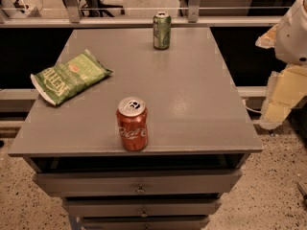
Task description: Knock coke can over
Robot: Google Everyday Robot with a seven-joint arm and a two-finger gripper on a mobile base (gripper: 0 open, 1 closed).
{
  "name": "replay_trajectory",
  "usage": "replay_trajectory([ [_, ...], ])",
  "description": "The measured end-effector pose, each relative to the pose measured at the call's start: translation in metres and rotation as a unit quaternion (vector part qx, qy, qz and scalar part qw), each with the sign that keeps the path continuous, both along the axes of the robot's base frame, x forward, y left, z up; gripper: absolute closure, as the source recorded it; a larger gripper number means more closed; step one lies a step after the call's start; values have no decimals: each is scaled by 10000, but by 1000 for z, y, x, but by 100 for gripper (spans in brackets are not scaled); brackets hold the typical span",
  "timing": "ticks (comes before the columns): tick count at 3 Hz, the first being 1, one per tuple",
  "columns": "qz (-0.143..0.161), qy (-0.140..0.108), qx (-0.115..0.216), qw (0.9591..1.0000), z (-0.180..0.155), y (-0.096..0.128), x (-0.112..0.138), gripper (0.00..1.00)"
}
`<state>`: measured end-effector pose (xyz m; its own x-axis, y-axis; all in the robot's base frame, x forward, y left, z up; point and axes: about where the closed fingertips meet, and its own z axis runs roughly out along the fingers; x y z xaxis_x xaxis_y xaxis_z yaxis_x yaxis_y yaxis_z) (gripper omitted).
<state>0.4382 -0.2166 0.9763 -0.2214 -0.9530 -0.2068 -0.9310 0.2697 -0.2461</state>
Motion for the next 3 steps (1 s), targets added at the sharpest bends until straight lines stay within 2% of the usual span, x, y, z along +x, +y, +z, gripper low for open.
replay_trajectory([
  [1,0,-1,0,10000,0,0,0,0],
  [2,-50,72,310,9995,-9,1,1,0],
  [3,-170,162,1054,9941,-29,18,-2,0],
])
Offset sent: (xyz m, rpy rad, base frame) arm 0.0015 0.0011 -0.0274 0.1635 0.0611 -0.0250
